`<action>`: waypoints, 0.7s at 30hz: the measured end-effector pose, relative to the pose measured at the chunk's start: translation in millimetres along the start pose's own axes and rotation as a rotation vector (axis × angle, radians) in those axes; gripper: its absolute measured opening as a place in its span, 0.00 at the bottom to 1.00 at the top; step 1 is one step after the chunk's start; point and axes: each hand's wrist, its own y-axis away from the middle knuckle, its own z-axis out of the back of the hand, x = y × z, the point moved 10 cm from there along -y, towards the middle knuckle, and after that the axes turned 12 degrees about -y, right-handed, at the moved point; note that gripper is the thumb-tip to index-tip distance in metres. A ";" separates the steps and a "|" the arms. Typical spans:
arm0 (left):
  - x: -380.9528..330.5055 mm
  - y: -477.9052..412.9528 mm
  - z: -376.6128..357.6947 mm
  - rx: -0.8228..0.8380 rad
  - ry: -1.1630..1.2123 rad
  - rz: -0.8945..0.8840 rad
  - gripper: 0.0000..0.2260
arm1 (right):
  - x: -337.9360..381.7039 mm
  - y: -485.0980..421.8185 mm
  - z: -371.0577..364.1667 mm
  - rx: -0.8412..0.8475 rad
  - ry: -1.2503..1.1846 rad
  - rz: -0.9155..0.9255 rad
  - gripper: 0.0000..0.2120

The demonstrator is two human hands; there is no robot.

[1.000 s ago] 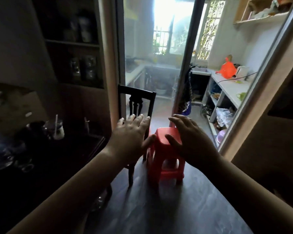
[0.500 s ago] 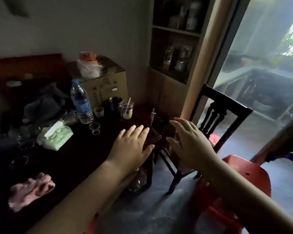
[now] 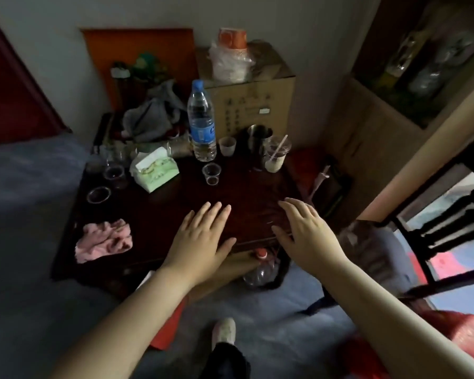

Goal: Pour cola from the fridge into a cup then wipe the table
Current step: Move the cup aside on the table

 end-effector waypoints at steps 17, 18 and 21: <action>45.0 -66.9 -211.4 0.367 0.107 0.090 0.31 | -98.5 -104.4 -190.0 0.372 -0.072 -0.273 0.30; 45.2 -65.7 -217.2 0.377 0.111 0.101 0.31 | -101.8 -106.1 -196.7 0.387 -0.070 -0.280 0.31; 43.9 -63.2 -231.2 0.392 0.119 0.129 0.31 | -107.6 -112.4 -213.7 0.414 -0.058 -0.272 0.32</action>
